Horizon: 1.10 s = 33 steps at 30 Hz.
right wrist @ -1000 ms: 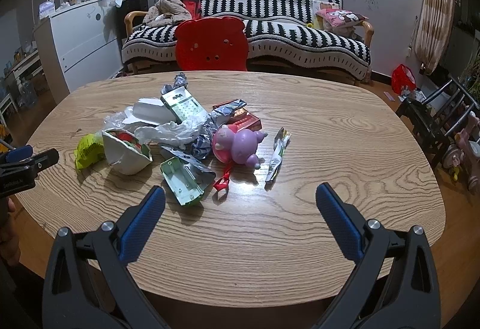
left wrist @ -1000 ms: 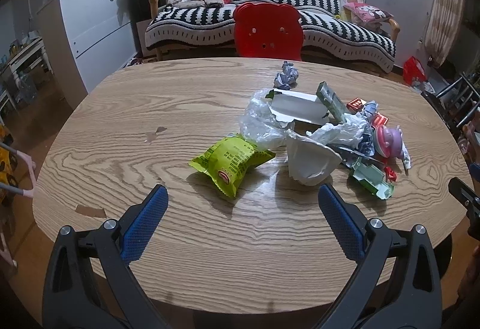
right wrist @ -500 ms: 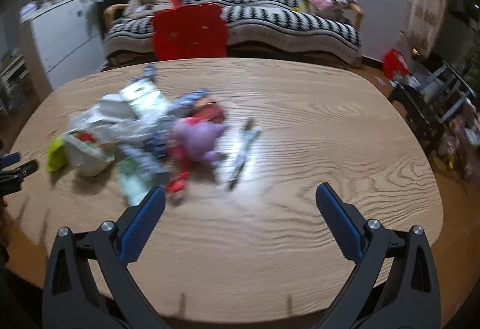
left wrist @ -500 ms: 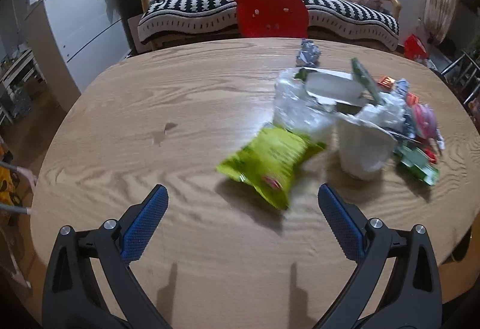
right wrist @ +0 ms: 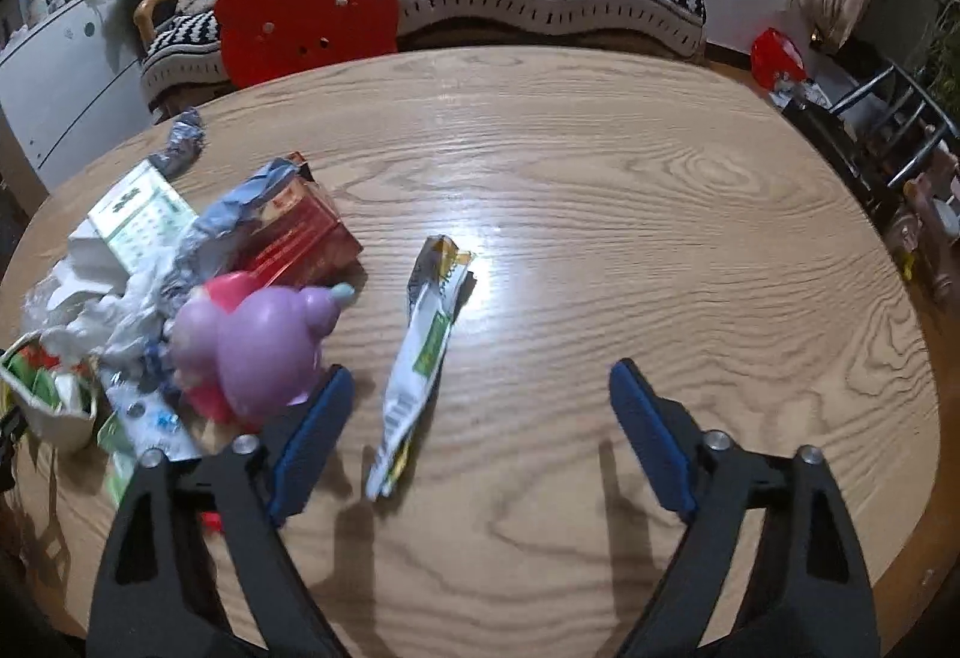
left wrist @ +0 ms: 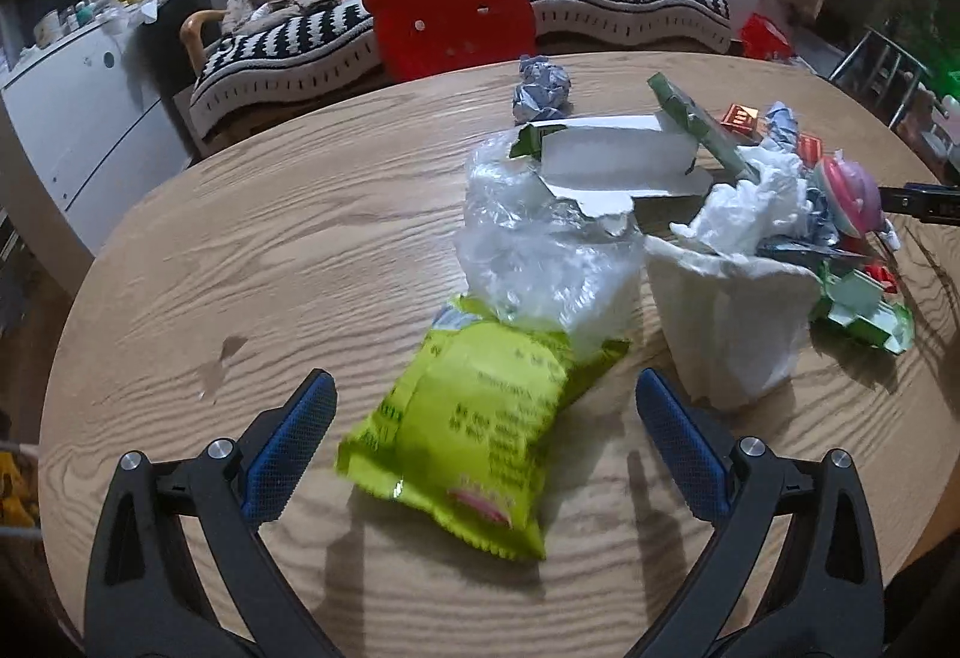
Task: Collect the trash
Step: 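Grasp the yellow-green snack bag with left tool while right tool grasps the silver strip, then carry both items to the black bin and open both tools over it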
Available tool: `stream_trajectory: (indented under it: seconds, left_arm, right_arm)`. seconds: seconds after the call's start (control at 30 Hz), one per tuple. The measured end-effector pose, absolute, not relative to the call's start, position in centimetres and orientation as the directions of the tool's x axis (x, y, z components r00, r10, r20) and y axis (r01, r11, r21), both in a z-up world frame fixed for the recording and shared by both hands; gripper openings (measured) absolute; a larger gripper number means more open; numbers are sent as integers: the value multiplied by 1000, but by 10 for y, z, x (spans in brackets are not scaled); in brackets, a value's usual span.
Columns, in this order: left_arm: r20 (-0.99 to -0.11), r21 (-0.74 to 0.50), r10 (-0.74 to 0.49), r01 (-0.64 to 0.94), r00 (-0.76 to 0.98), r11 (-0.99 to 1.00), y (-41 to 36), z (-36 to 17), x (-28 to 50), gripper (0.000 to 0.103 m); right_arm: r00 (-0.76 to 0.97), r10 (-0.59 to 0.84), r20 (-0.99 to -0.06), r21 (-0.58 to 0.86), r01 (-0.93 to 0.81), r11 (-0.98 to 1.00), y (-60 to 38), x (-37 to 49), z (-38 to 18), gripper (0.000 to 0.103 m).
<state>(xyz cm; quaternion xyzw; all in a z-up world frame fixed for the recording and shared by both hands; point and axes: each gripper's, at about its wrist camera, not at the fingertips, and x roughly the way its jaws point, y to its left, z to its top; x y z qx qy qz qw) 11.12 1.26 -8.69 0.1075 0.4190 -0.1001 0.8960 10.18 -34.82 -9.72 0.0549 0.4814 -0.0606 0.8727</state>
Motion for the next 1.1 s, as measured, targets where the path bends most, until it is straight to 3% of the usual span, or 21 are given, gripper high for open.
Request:
stream_trajectory:
  seconds: [0.07,0.1,0.2,0.23,0.27,0.3,0.4,0.7,0.83,1.1]
  left_arm:
    - [-785,109,-72,251,616,962,17,-91,120,98]
    - [-789,100,-72,242,610,965,19,-93,123,97]
    - [-792,102,-58,225,608,969,23,-95,129,95]
    - [-794,101,-60,228,606,969,23,-95,129,86]
    - [-800,86,-77,240,595,967,22,-98,127,77]
    - [-809,75,-86,247,582,966,22,-100,128,57]
    - [-810,70,-84,237,580,969,21,-97,124,52]
    - [-827,60,-26,135,561,989,47,-63,110,52]
    - [-788,38,4,43,616,998,62,-34,103,52]
    - [-758,-2,-19,27,652,1000,21,-3,105,52]
  right_arm:
    - [503,-47,-863,46,170,984,-346,109,-106,64]
    - [507,-72,-859,17,168,986,-342,110,-105,62]
    - [510,-64,-858,17,151,988,-334,111,-102,29]
    - [509,-58,-859,22,150,988,-333,112,-102,18]
    - [510,-52,-859,31,153,988,-333,111,-102,15]
    - [510,-42,-859,47,159,986,-335,111,-100,15]
    - [538,-48,-842,51,167,985,-337,107,-91,15]
    - [624,-50,-780,76,174,982,-365,60,-48,15]
    - [648,-47,-760,91,179,980,-384,32,-34,15]
    - [642,-68,-764,89,210,974,-438,-33,-29,15]
